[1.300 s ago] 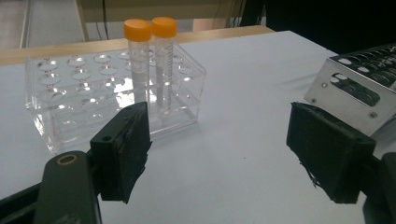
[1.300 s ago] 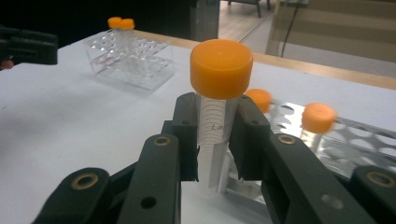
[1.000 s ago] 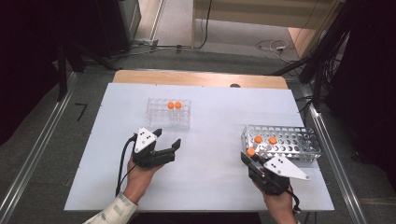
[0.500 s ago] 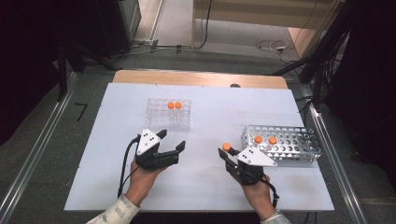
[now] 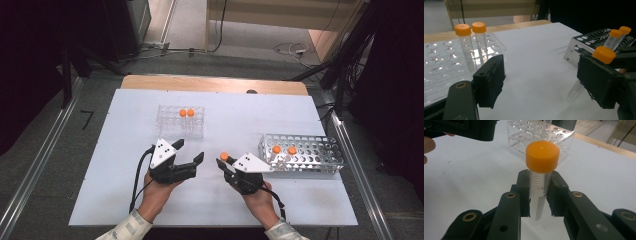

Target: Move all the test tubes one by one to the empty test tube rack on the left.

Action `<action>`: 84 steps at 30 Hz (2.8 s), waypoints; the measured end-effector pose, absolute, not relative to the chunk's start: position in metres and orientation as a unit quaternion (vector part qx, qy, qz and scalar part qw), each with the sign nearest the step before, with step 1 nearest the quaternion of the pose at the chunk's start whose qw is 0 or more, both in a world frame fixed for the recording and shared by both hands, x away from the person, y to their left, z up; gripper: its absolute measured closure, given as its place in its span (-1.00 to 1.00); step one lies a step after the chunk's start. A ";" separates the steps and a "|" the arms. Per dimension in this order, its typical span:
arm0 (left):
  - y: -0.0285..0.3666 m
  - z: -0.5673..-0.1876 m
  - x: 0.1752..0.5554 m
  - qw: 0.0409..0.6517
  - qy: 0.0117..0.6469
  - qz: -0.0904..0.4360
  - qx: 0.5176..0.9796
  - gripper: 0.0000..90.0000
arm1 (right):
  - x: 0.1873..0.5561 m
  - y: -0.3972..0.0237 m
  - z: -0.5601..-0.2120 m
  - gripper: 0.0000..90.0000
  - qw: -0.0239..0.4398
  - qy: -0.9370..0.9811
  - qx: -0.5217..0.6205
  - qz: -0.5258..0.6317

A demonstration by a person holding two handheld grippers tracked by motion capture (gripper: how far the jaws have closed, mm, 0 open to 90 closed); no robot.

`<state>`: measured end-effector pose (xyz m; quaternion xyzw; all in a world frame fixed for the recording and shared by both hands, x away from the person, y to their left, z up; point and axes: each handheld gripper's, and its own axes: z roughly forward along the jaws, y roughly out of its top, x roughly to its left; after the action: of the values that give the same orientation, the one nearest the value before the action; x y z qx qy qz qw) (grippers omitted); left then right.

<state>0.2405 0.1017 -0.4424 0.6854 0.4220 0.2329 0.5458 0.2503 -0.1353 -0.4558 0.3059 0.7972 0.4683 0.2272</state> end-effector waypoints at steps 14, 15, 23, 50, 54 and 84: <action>0.089 -0.435 0.237 0.555 0.393 0.227 0.697 -0.40 | 0.254 -0.105 -0.458 0.59 0.209 0.805 0.294 0.472; 0.089 -0.434 0.237 0.556 0.391 0.226 0.698 -0.39 | 0.255 -0.104 -0.458 0.59 0.208 0.804 0.294 0.472; 0.085 -0.435 0.236 0.562 0.378 0.215 0.704 -0.15 | 0.255 -0.097 -0.457 0.59 0.203 0.805 0.291 0.476; 0.095 -0.435 0.244 0.563 0.381 0.201 0.706 0.55 | 0.253 -0.098 -0.450 -0.14 0.180 0.814 0.290 0.470; 0.104 -0.432 0.251 0.564 0.398 0.205 0.694 0.55 | 0.250 -0.116 -0.447 -0.29 0.172 0.812 0.299 0.471; 0.156 -0.401 0.303 0.523 0.480 0.284 0.645 0.55 | 0.208 -0.253 -0.444 -0.41 0.207 0.778 0.385 0.451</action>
<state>0.3032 0.1556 -0.4011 0.6448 0.4800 0.2838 0.5228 0.2077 -0.2535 -0.4442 0.3853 0.7777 0.4513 0.2073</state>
